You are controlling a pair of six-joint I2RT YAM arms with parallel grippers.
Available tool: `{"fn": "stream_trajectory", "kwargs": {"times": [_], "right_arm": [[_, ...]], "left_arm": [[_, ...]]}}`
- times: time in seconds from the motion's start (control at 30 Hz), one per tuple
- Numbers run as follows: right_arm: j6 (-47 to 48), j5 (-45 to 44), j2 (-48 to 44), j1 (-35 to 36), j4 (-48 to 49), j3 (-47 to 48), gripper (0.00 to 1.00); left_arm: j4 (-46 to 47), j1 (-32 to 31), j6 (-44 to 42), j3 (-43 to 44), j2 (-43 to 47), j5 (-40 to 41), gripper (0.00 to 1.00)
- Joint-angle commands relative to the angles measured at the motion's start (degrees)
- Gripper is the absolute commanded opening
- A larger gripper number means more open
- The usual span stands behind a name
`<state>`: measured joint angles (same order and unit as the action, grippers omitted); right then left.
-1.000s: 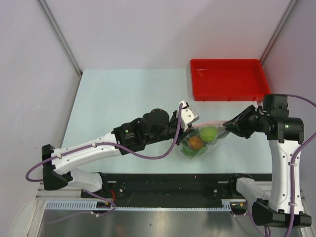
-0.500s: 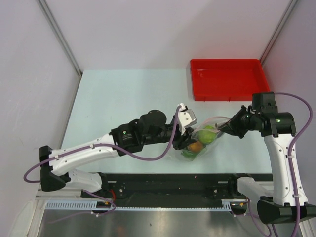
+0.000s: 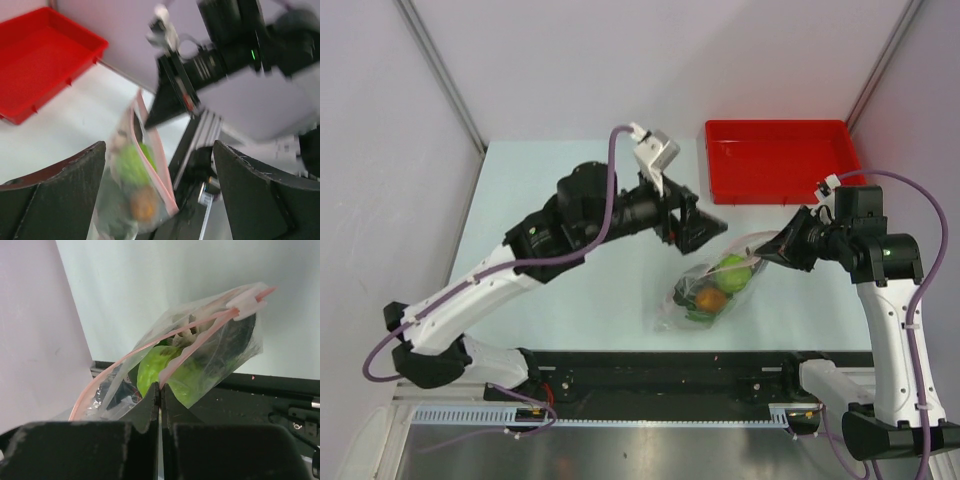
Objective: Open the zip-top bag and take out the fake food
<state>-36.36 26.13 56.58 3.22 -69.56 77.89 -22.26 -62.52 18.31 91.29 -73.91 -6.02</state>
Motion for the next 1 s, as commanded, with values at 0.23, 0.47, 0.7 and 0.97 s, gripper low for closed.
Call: {"fn": "stream_trajectory", "kwargs": {"times": [0.23, 0.47, 0.7, 0.97], "right_arm": [[7.44, 7.27, -1.30, 0.29, 1.71, 0.25, 0.00], [8.14, 8.32, -1.82, 0.20, 1.71, 0.33, 0.00], [9.90, 8.59, -1.82, 0.20, 2.49, 0.34, 0.00], [10.61, 9.11, 1.16, 0.82, 5.66, 1.21, 0.00]], "left_arm": [[-19.48, 2.93, 2.96, 26.30, -26.28, -4.87, 0.88], [-21.76, 2.23, 4.02, 22.53, -25.93, -1.02, 0.84], [-26.78, 2.32, 1.74, 24.38, -28.66, 1.63, 0.38], [-26.35, 4.60, 1.65, 23.77, -24.01, 9.87, 0.00]]}}
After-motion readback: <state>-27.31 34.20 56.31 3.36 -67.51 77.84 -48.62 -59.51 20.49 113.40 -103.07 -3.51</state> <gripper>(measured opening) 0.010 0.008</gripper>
